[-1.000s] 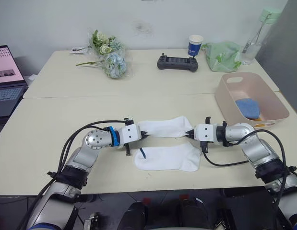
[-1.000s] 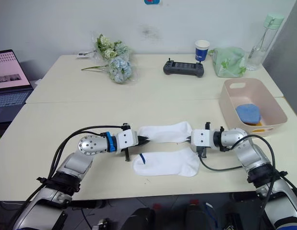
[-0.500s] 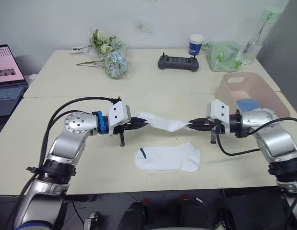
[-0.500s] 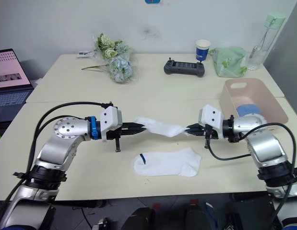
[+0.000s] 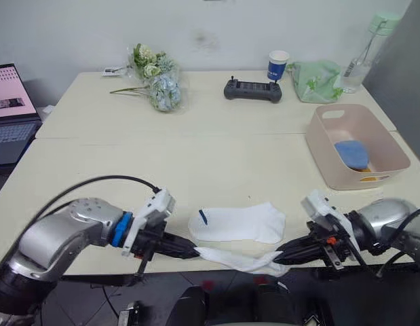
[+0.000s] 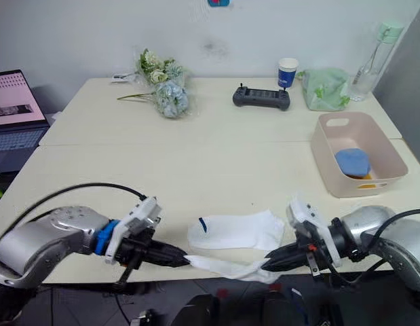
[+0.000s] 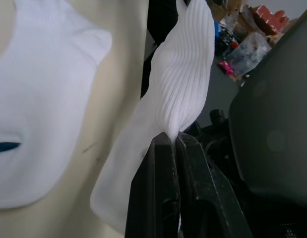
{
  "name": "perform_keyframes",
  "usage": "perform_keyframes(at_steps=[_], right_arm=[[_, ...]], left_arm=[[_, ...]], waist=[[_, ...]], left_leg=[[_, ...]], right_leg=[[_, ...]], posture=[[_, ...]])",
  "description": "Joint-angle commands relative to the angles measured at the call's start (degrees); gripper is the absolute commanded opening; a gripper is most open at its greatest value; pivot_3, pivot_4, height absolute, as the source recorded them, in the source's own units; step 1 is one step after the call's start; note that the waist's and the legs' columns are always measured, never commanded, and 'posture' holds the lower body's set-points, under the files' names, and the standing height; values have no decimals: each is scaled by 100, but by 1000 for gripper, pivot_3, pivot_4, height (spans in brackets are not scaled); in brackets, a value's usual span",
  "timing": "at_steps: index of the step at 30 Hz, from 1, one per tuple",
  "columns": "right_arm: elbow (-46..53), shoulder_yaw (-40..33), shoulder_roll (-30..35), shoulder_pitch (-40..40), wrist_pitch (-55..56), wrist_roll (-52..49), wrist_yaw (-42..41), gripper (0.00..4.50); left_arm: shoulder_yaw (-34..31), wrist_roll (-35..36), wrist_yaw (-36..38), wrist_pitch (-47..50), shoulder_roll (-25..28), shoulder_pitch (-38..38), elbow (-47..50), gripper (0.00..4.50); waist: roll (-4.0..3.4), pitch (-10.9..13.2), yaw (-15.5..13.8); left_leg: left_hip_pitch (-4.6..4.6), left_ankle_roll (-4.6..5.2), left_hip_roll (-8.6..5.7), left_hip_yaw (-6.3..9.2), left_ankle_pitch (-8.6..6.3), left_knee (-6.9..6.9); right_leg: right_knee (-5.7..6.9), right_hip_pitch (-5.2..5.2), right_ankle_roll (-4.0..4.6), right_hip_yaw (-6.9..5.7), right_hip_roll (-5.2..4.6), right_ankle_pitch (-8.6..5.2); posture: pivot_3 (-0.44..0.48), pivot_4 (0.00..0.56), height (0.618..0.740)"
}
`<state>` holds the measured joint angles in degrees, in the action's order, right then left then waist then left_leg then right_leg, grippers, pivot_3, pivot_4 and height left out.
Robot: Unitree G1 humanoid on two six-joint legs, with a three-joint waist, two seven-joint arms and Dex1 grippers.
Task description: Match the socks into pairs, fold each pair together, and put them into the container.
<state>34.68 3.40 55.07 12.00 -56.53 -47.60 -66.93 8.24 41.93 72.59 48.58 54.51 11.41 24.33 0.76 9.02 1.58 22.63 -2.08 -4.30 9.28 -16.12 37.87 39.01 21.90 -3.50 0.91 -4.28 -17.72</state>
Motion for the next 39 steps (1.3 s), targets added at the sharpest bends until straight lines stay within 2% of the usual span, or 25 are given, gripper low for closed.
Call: perform_keyframes(at_steps=[1,5,13,20,21,24,25,27,32,36,39], right_arm=[[-362,286,-75,101,452,570,156,13],[-1011,467,-308,433,776,1006,270,13],[-1955,820,-629,952,1357,1756,270,13],[-2492,898,-912,1202,1662,2190,314,13],[-2510,876,-935,1202,1659,2176,276,248],[-2519,636,-1050,1197,1602,2057,411,1025],[-2504,513,-1076,1194,1542,2000,478,1550],[-2485,287,-1094,1195,1410,1889,589,2061],[-2297,-81,-973,1119,1322,1821,731,2091],[-1877,-178,-994,1069,1147,1672,830,2091],[-1654,101,-926,949,1356,1915,790,2091]], left_arm=[[213,-251,-258,-45,-297,133,-336,0],[374,-727,-431,-346,-704,653,-1004,0],[776,-1527,-289,-964,-1113,1418,-1989,0],[870,-1848,-273,-1090,-1351,1610,-2271,0],[867,-1880,-246,-1142,-1348,1598,-2288,0],[778,-1914,-228,-1288,-1350,1548,-2351,641],[737,-1924,-249,-1312,-1336,1543,-2371,1073],[617,-1889,-268,-1300,-1290,1546,-2409,1571],[206,-1720,-125,-1247,-961,1413,-2326,2878],[-67,-1707,-113,-1486,-861,1267,-2240,2878],[-169,-1640,-390,-1527,-1159,1334,-2088,2878]], waist=[[0,0,1],[1,1,5],[2,1,9],[1,1,19],[2,1,19],[1,0,17],[1,0,18],[1,1,18],[1,0,20],[0,0,27],[0,0,16]], left_leg=[[-1,1,0,0,-1,-1],[1,1,-1,0,-1,0],[9,-20,-2,-2,11,-1],[14,-21,-2,-1,12,1],[15,-21,-2,0,12,1],[15,-22,-2,1,12,1],[15,-22,-2,1,12,1],[16,-22,-3,1,12,2],[17,-22,-3,2,12,1],[16,-22,-1,1,12,-2],[18,-22,-3,2,12,0]], right_leg=[[0,0,0,-1,1,0],[-1,3,0,-1,2,0],[-2,14,0,1,0,0],[1,21,0,2,0,0],[2,23,0,3,0,0],[2,23,0,2,0,0],[2,23,0,3,-1,0],[2,24,0,3,-1,0],[3,24,0,2,-1,0],[4,29,0,4,-1,0],[4,28,0,4,-2,0]], posture=[[0,150,740],[0,150,740],[0,150,740],[0,150,740],[0,150,740],[0,150,740],[0,150,740],[0,150,740],[0,150,740],[0,150,740],[0,150,740]])
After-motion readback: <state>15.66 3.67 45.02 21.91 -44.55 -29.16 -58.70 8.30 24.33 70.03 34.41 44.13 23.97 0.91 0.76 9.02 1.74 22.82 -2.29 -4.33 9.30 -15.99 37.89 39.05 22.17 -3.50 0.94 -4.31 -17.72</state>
